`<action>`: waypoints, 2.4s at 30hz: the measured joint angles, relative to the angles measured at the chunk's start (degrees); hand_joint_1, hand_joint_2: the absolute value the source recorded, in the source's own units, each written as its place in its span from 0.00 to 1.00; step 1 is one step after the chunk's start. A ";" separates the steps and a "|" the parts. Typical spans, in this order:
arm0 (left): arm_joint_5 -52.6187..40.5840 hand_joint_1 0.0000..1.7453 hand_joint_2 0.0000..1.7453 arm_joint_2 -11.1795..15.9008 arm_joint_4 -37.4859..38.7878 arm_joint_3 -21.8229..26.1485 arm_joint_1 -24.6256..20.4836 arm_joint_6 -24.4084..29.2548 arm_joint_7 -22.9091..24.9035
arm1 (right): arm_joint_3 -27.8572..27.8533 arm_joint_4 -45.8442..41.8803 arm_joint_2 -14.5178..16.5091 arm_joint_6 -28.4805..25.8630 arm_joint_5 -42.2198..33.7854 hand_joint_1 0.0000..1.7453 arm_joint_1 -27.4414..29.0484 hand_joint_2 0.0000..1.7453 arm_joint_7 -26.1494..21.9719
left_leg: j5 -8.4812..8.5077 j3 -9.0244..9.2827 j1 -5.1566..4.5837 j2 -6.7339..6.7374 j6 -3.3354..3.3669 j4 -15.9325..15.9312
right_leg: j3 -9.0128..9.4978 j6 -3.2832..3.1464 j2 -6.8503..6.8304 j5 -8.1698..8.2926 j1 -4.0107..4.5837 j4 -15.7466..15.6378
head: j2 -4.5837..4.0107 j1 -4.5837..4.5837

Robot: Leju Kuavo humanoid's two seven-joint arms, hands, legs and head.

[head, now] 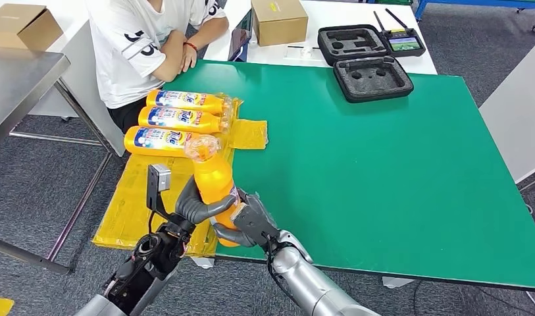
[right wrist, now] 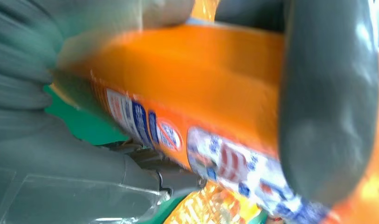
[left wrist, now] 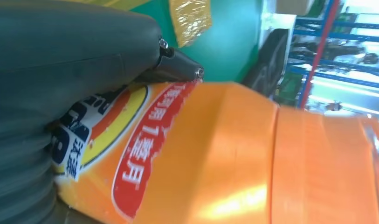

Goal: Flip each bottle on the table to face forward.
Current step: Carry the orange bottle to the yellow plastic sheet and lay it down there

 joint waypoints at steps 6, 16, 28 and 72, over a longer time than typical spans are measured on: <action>-6.53 1.00 1.00 0.10 -1.91 1.20 -0.12 10.38 -4.70 | 0.08 -0.06 0.69 -3.33 -0.58 0.00 -0.29 0.00 -0.11 | 0.00 0.00 0.00 0.00 0.00 0.00 | 0.00 0.00 0.00 0.00 0.00 0.00 | -0.01 0.02; -31.15 1.00 1.00 2.39 -4.89 9.83 -0.06 35.55 -11.90 | 0.08 -16.95 -1.61 -16.90 1.09 0.00 4.81 0.00 -0.42 | 0.00 0.00 0.02 0.01 -0.01 0.00 | -0.02 0.00 -0.01 0.00 0.02 0.01 | 0.00 0.01; -63.71 1.00 1.00 8.92 1.15 13.21 -3.88 33.43 2.67 | 0.61 -36.81 -4.55 -18.49 1.17 0.00 12.27 0.00 -0.71 | 0.01 0.05 0.03 0.05 -0.01 -0.01 | -0.01 -0.01 0.05 0.01 0.03 0.01 | 0.00 0.01; -86.63 0.45 1.00 11.92 33.35 -6.66 -22.37 2.48 6.07 | 1.39 -40.85 -5.05 -17.30 -8.94 0.00 11.79 1.00 -3.88 | 0.02 0.42 0.01 -0.04 -0.01 -0.04 | 0.46 -0.01 -0.06 0.00 0.01 0.00 | -0.01 0.01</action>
